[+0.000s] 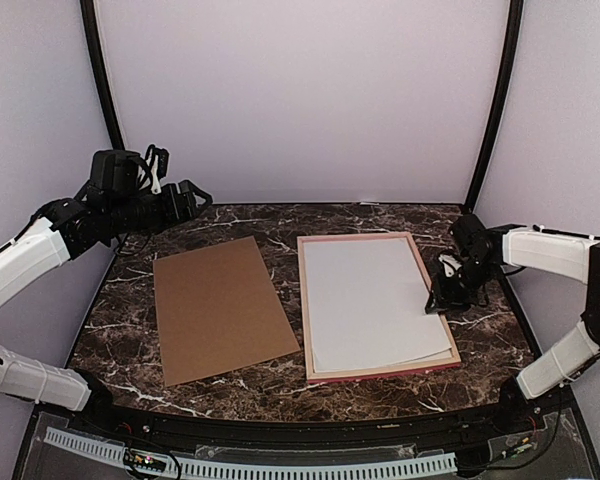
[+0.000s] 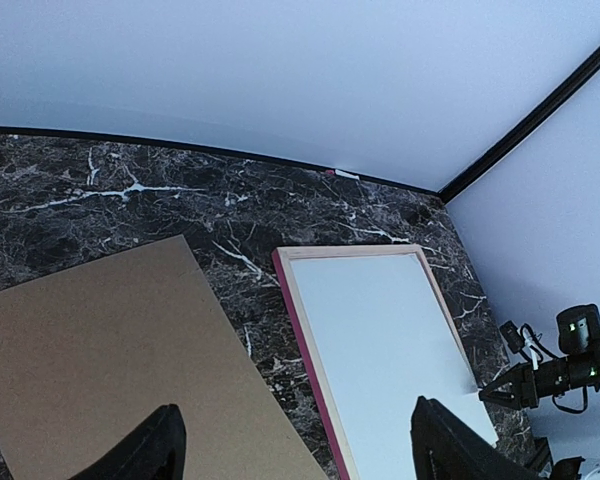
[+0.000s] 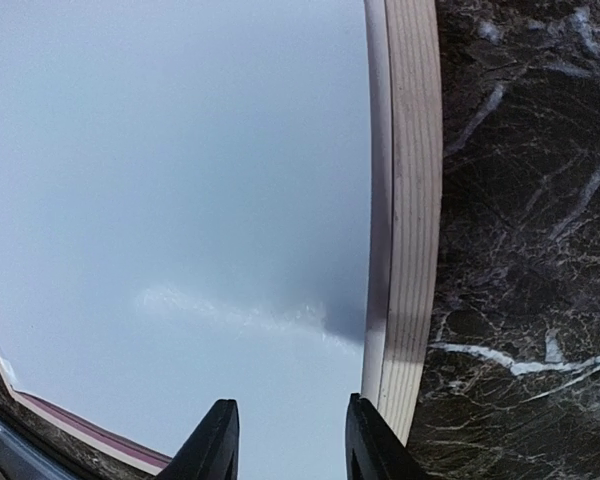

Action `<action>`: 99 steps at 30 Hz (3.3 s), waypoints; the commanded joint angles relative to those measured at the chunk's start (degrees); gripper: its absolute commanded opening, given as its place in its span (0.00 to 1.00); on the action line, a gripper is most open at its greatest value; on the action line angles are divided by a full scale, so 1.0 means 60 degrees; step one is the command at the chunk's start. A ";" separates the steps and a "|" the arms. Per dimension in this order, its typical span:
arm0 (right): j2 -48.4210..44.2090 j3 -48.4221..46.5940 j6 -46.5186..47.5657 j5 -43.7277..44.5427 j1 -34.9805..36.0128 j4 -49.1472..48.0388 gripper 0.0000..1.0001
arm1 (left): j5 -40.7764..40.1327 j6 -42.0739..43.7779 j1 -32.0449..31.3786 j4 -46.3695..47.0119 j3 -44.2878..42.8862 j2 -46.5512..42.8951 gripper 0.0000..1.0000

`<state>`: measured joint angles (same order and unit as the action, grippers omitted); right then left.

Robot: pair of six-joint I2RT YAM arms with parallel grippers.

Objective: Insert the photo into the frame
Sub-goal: Place the photo on the mat board, then turn over the backboard.

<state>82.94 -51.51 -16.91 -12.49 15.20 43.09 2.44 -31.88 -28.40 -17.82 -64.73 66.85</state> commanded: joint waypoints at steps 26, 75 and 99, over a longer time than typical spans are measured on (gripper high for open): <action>0.2362 -0.3812 -0.1694 0.1929 0.4754 -0.2179 0.52 | 0.2198 0.1821 0.3389 -0.1695 0.1393 0.0768 0.99; 0.8555 -0.8850 -0.2697 0.0643 0.6852 -0.2622 0.70 | 0.6182 0.1314 0.5719 0.0252 0.4262 0.3232 0.90; 0.7872 -0.7012 -0.2891 -0.0676 0.6789 -0.4267 0.67 | 0.8993 0.0684 0.5728 0.1315 0.4027 0.0120 0.71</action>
<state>129.36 -97.27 -34.52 -6.68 54.26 22.11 45.10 -25.69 7.57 -10.68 -39.68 70.78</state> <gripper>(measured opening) 0.671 0.716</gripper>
